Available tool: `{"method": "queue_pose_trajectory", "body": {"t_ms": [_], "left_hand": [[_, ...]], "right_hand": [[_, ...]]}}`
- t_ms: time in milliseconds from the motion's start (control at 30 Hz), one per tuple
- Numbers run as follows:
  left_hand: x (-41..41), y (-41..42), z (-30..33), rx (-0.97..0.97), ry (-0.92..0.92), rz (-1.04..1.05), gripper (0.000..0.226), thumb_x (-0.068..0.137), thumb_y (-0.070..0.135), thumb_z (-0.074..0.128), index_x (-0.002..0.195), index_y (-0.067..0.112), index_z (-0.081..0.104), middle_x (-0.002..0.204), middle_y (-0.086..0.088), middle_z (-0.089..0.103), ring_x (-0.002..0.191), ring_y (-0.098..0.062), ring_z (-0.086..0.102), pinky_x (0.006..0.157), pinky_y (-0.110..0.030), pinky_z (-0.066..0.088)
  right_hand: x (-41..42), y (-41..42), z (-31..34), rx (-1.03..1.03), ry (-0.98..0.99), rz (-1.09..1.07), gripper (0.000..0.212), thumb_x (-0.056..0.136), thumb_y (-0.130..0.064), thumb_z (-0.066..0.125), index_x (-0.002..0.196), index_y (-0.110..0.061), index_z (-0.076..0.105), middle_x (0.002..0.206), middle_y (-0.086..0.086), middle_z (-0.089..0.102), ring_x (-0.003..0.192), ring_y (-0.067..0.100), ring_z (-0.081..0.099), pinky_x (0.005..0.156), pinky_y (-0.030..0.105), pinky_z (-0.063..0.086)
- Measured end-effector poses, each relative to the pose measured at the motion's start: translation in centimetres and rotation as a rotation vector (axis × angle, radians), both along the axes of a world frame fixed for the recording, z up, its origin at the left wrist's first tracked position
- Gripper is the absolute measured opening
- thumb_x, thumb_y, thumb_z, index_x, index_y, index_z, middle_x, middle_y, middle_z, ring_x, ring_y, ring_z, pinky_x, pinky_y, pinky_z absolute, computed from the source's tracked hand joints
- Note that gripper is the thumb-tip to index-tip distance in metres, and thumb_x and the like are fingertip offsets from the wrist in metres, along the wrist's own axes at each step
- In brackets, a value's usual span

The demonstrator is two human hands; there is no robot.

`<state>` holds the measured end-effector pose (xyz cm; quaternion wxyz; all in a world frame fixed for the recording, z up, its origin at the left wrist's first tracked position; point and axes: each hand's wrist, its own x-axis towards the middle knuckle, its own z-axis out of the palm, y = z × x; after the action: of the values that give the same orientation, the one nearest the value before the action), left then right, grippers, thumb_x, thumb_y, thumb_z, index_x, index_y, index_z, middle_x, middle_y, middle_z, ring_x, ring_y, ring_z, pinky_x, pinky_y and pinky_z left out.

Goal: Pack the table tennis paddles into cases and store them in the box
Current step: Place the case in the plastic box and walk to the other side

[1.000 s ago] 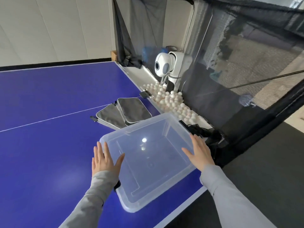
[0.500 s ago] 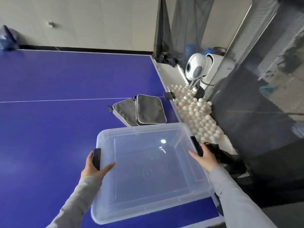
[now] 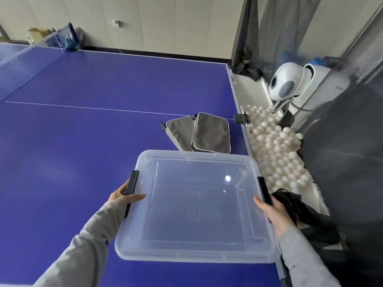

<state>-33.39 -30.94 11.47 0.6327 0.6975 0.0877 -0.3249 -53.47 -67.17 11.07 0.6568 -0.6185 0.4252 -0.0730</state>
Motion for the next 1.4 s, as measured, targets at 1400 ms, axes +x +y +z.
{"method": "queue_pose_trajectory", "body": {"t_ms": [1400], "left_hand": [[-4.2, 0.3, -0.1, 0.569, -0.494, -0.094, 0.081, 0.071, 0.042, 0.078, 0.139, 0.016, 0.040, 0.136, -0.002, 0.043, 0.126, -0.024, 0.039, 0.106, -0.044, 0.036]], "right_hand": [[-2.9, 1.0, 0.0, -0.603, 0.109, 0.225, 0.052, 0.081, -0.024, 0.072, 0.128, -0.012, 0.052, 0.119, 0.002, 0.054, 0.112, 0.018, 0.050, 0.099, 0.034, 0.040]]}}
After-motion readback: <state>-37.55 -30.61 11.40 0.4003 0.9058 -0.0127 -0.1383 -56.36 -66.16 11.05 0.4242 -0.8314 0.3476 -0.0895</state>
